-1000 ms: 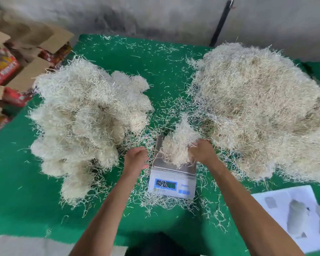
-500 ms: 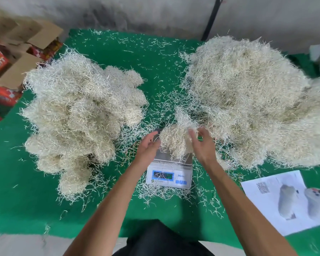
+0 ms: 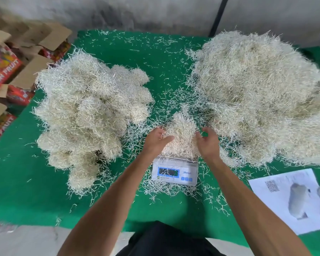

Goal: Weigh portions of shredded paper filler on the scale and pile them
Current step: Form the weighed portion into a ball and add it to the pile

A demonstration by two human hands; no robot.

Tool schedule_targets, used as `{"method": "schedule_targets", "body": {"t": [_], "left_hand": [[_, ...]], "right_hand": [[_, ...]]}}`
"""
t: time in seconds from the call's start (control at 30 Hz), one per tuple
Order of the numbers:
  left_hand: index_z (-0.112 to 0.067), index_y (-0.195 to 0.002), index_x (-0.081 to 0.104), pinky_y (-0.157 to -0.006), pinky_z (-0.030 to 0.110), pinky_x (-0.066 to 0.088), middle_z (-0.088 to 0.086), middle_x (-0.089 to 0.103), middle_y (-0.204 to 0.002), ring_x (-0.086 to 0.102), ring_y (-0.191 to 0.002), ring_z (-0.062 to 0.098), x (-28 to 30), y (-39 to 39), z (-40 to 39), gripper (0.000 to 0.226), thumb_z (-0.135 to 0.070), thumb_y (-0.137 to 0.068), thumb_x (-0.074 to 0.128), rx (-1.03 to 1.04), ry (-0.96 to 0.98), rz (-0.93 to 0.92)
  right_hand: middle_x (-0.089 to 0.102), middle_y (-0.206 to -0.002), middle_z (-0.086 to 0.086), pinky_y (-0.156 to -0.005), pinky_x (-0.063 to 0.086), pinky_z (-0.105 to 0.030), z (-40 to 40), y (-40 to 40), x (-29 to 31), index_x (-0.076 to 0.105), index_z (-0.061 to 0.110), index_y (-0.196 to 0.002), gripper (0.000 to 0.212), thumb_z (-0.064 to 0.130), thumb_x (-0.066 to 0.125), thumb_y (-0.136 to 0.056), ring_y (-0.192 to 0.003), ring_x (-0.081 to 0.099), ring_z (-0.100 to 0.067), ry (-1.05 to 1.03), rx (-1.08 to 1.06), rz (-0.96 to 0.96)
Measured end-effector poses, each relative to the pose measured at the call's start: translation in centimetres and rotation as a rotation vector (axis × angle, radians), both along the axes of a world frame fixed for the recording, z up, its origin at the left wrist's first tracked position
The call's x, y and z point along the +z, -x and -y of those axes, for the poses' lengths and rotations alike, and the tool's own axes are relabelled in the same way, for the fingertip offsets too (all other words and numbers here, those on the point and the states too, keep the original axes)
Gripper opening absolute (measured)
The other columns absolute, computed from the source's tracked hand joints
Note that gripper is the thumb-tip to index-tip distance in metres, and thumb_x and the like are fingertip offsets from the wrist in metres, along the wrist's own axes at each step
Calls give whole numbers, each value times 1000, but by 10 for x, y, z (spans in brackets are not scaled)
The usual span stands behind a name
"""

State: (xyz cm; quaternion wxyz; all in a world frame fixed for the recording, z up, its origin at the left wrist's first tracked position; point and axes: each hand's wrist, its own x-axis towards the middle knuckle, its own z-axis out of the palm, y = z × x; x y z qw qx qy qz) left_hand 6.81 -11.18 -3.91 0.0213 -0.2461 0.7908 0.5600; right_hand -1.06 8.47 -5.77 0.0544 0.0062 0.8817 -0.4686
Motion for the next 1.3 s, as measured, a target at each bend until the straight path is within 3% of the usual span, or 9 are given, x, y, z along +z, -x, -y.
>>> {"method": "schedule_targets", "body": {"t": [0.1, 0.3, 0.5, 0.67, 0.8, 0.9, 1.07, 1.23, 1.3], "left_hand": [[-32, -120, 59, -70, 27, 50, -13, 64, -109, 64, -87, 5, 3, -16, 4, 49, -59, -81, 74, 168, 26, -98], [-14, -95, 64, -62, 43, 61, 18, 69, -86, 67, -74, 22, -9, -40, 15, 28, -41, -99, 58, 199, -1, -159], [-16, -109, 66, -56, 31, 60, 4, 72, -95, 70, -77, -1, -16, -42, 9, 37, -50, -97, 56, 243, 35, -112], [-20, -70, 52, -54, 54, 54, 7, 53, -63, 53, -61, 20, -11, -34, 5, 42, -48, -101, 52, 347, 77, -133], [-12, -91, 48, -60, 47, 63, 0, 48, -67, 54, -57, 15, -6, -19, -6, 46, -57, -101, 41, 452, -70, 56], [-14, -94, 55, -56, 33, 62, -4, 36, -59, 38, -45, 6, -2, -1, -21, 39, -43, -108, 33, 359, -159, 145], [-28, -94, 64, -58, 21, 49, -6, 60, -83, 53, -65, 8, 19, 21, -34, 11, -27, -102, 57, 160, -49, 2], [-42, -153, 26, -112, 45, 37, -11, 28, -157, 34, -142, 22, 53, 41, -27, 79, -67, -88, 62, 163, -412, -128], [-50, -153, 18, -116, 44, 21, -13, 14, -164, 24, -144, 12, 67, 53, -23, 91, -70, -80, 69, 92, -540, -120]], "right_hand": [[66, -85, -11, -60, 57, -42, -9, -4, 2, 59, 21, -91, 35, 37, 36, -112, -66, 56, -15, 4, -42, -103], [68, -103, -27, -77, 58, -54, -17, -14, 7, 62, 6, -106, 54, 44, 25, -113, -92, 67, -40, 83, -118, -59], [66, -94, -12, -68, 59, -38, -25, -14, 7, 57, 10, -113, 47, 47, 29, -112, -87, 68, -30, 34, -45, -90], [65, -100, 7, -66, 53, -23, -19, -5, 8, 57, 11, -129, 48, 51, 39, -109, -81, 64, -11, 40, 1, -117], [61, -94, 16, -63, 52, -15, 2, -5, 7, 56, 16, -123, 38, 48, 39, -110, -80, 63, -9, 55, 48, -86], [65, -98, 0, -69, 63, -35, 20, -16, 6, 34, 9, -150, 73, 65, 37, -104, -86, 71, -24, 130, 116, 44], [39, -159, -10, -118, 37, -53, 41, -13, 24, 19, 22, -160, 100, 74, 63, -88, -143, 43, -29, 342, 89, 174], [52, -135, 0, -98, 53, -36, 41, 9, 61, 34, 27, -154, 65, 50, 61, -99, -119, 58, -15, 461, 129, 63], [61, -103, -3, -77, 60, -31, 41, 19, 77, 45, 24, -147, 50, 44, 57, -102, -94, 68, -17, 456, 264, 58]]}}
